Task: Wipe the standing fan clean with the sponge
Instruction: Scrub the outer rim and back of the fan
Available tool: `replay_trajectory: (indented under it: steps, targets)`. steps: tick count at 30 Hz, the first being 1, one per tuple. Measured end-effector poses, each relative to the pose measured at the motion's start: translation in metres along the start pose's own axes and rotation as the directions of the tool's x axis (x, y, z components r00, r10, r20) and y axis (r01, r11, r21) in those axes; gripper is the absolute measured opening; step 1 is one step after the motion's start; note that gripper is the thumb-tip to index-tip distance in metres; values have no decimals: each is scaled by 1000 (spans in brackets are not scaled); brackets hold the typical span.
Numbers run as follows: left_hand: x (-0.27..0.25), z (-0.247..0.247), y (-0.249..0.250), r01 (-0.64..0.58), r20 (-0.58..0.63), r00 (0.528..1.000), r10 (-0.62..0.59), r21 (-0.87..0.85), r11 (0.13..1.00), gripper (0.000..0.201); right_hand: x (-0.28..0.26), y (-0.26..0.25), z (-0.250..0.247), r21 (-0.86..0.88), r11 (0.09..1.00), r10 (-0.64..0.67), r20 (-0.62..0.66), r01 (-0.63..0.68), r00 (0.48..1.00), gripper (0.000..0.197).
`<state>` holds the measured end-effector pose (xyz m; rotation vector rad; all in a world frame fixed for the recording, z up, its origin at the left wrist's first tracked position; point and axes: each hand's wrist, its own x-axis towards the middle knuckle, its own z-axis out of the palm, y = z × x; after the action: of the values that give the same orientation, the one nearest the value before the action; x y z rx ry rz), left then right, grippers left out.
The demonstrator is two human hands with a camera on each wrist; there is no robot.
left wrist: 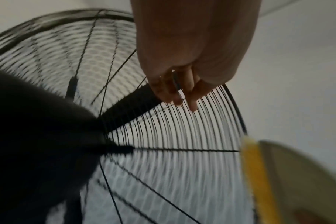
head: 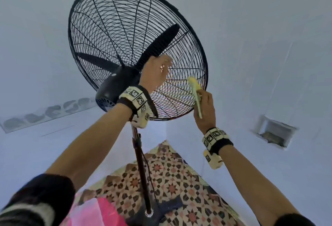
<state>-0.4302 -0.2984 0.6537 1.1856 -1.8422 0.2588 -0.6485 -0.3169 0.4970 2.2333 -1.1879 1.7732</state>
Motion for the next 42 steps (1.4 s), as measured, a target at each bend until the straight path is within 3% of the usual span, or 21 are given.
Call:
replay_trajectory:
  steps: [2,4,8,11,14,17,22,25,29,32,35,38,42]
  targets:
    - [24,-17,-9,-219,7,975,222,190,957,38,3,-1,9,22,999,34,-30,-33,999,44]
    - [45,-29,-16,-411,116,911,396,361,837,47,5,1,17,37,998,51,-50,-49,997,42]
    - [75,-38,-25,-595,333,799,501,561,576,75,15,-1,33,139,978,177,-154,-156,972,35]
    - [89,-37,-32,-633,397,755,523,649,422,89,27,-6,46,318,900,387,-275,-297,880,33]
    - [98,-32,-34,-646,419,737,531,669,368,91,45,-12,62,508,777,592,-389,-372,706,48]
    - [107,-29,-34,-653,443,732,518,672,348,87,66,-25,70,712,572,774,-306,-407,554,61]
    - [114,-29,-32,-652,482,734,478,697,298,89,102,-21,32,895,377,841,-223,-237,494,62]
    - [115,-35,-34,-662,492,710,503,711,238,93,130,1,0,898,331,881,-184,-291,437,47]
    - [115,-34,-37,-670,513,686,515,722,172,98,146,8,-21,829,289,900,-65,-479,431,25]
    - [118,-34,-41,-666,510,699,501,720,196,96,142,11,-33,772,232,896,66,-591,438,11]
    - [121,-33,-36,-676,528,694,490,712,191,97,132,15,-31,835,205,920,14,-511,392,17]
    - [123,-31,-32,-676,530,690,493,715,178,99,123,-2,-7,863,299,916,-139,-407,377,39]
    - [125,-34,-36,-657,519,717,465,727,202,96,110,-19,19,862,324,874,-115,-390,472,43]
